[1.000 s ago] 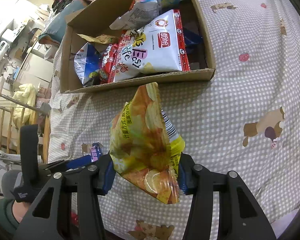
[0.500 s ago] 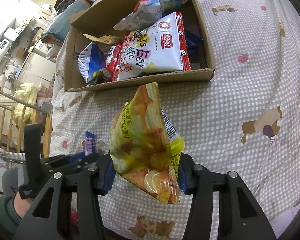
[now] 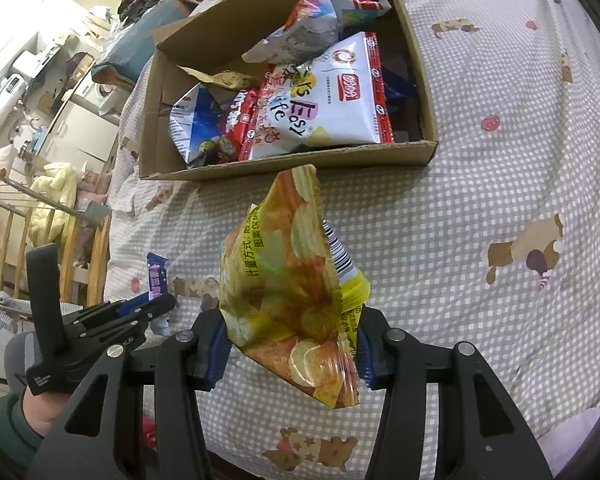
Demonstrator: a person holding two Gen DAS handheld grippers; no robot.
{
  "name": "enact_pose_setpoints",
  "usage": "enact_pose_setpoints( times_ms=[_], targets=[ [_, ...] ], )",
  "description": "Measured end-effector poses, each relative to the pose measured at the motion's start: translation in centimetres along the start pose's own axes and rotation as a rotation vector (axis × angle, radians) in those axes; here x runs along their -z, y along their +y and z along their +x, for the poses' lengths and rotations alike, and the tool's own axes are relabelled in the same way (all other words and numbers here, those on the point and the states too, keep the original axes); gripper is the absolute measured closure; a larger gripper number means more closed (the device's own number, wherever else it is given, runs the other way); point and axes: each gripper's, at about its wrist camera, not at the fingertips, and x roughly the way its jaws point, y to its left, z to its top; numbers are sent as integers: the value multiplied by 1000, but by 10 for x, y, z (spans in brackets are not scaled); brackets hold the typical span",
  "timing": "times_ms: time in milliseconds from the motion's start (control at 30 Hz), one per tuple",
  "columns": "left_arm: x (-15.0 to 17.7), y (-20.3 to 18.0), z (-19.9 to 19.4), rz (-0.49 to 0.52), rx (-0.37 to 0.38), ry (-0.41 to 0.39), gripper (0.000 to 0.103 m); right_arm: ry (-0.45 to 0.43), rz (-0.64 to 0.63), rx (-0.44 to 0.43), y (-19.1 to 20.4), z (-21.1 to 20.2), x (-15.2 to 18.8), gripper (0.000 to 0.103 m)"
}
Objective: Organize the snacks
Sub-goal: 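Carry both snacks into the box and open both tools to release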
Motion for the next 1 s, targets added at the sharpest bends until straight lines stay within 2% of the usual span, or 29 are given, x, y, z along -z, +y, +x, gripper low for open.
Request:
enact_pose_setpoints(
  times_ms=[100, 133, 367, 633, 1000],
  targets=[
    [4, 14, -15, -23, 9, -33, 90, -15, -14, -21, 5, -3, -2, 51],
    [0, 5, -15, -23, 7, -45, 90, -20, -18, -28, 7, -4, -2, 51],
    [9, 6, -48, 0, -10, -138, 90, -48, -38, -71, 20, -10, -7, 51],
    [-22, -11, -65, 27, -48, -193, 90, -88, -62, -119, 31, -20, -11, 51],
    [-77, -11, -96, 19, -35, -291, 90, -250, -2, -220, 15, -59, -32, 51]
  ],
)
